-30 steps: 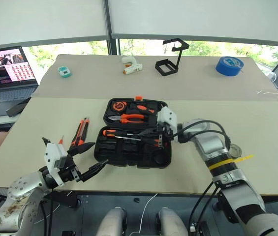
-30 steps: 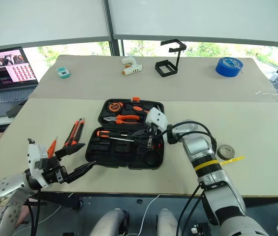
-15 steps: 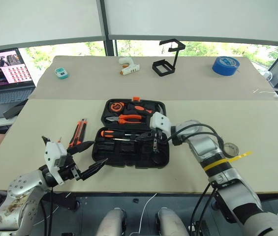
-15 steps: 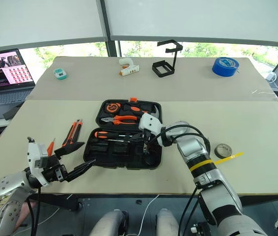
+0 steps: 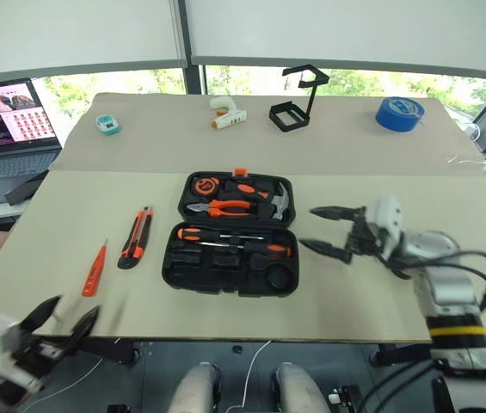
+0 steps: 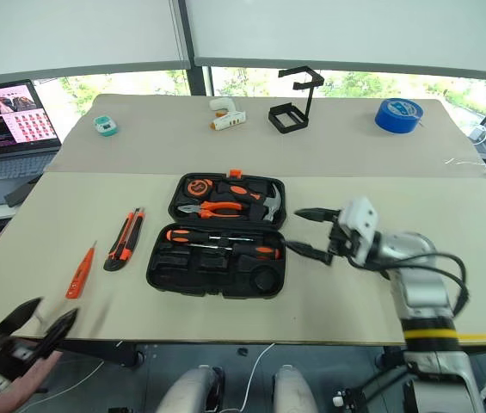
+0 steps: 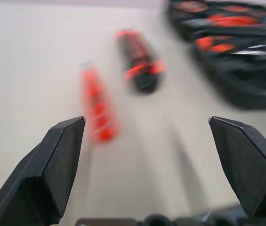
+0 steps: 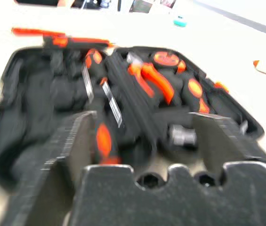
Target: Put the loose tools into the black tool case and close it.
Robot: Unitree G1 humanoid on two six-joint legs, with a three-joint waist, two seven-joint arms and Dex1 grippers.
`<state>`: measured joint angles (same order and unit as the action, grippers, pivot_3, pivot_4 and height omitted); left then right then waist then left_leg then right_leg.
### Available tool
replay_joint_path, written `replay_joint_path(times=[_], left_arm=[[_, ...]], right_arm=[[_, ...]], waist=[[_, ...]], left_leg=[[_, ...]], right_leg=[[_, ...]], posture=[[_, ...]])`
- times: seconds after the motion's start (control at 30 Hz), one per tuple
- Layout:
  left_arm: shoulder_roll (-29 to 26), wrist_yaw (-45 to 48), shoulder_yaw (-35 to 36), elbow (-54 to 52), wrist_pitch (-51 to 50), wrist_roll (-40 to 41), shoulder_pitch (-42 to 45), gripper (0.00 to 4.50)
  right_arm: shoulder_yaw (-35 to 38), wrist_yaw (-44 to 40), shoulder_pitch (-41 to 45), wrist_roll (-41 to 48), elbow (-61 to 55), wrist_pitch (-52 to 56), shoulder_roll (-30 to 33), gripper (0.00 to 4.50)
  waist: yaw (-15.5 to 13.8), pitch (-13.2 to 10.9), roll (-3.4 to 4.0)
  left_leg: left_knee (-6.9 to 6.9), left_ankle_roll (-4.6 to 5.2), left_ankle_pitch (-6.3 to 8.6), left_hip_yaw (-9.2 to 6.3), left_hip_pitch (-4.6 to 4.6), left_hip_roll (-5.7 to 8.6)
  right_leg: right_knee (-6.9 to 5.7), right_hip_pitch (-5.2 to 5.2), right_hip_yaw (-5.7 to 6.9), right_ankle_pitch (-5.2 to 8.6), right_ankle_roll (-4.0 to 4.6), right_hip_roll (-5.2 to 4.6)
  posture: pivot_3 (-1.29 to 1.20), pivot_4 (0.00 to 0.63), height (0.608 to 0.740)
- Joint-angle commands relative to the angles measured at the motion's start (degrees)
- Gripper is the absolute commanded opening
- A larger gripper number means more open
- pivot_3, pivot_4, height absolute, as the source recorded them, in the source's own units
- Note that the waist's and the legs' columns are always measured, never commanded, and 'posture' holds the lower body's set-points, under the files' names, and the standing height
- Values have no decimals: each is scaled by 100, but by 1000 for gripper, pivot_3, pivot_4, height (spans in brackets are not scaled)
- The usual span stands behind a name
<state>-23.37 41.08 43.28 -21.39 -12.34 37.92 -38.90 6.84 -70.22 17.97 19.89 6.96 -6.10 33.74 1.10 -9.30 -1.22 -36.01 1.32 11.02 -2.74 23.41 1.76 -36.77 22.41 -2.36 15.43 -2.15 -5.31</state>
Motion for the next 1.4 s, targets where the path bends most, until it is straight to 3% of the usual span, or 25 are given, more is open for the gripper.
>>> replay_joint_path(times=[0.03,0.3,0.57,0.7,1.0,1.1,1.13,1.3,1.4], left_arm=[[0,-369,633,203,-350,311,-298,4500],[-503,-715,1072,448,-1314,737,-340,4500],[-2269,-1318,1264,258,-3618,1801,418,4500],[-2819,-2402,505,218,-4883,2289,1679,4500],[-2505,-3310,-1346,691,-5297,1427,3571,4500],[-2355,-3257,-1819,929,-5282,1139,3933,3904],[-2336,-3221,-1916,977,-5302,1059,4002,3341],[-2339,-3078,-2038,1023,-5413,738,4013,1738],[-2489,-2817,-1724,962,-5448,691,3818,605]], right_arm=[[495,-251,-335,475,-145,-761,46,4464],[482,-875,-1091,1294,-470,-378,36,4464],[-80,-549,-967,2284,-2321,557,-316,4464],[-236,-313,-835,2596,-2616,1085,-367,4464],[-343,-99,-641,2472,-2693,1273,-390,4464],[-362,-76,-579,2430,-2656,1280,-400,4500],[-366,-67,-564,2419,-2655,1287,-403,4500],[-311,-60,-520,2398,-2617,1301,-340,4500],[-219,-92,-546,2351,-2551,1249,-261,4500]], waist=[[-15,-2,-2],[-47,-11,-29],[-31,-12,-29],[-85,-12,-30],[-32,-13,-31],[-44,-11,-28],[-48,-10,-23],[-100,-5,-14],[-105,-4,-13]], left_leg=[[-1,-2,1,1,-9,-5],[-9,-8,5,6,-12,-11],[-4,-21,12,5,-12,-37],[-5,-24,14,-5,-13,-36],[1,-61,31,5,-12,-23],[2,-60,29,9,-12,-24],[1,-56,26,8,-16,-24],[0,-57,26,10,-22,-19],[0,-56,26,11,-21,-18]], right_leg=[[2,-12,1,2,0,2],[2,-21,9,9,-1,3],[-5,-9,11,12,16,9],[-6,-7,19,10,16,6],[-27,17,11,-4,17,24],[-33,28,8,-8,23,33],[-34,24,9,-8,24,36],[-33,16,9,-8,24,22],[-31,16,8,-8,24,19]], posture=[[0,150,740],[0,150,740],[0,150,740],[0,150,740],[0,150,740],[0,150,740],[0,150,740],[0,150,740],[0,150,740]])
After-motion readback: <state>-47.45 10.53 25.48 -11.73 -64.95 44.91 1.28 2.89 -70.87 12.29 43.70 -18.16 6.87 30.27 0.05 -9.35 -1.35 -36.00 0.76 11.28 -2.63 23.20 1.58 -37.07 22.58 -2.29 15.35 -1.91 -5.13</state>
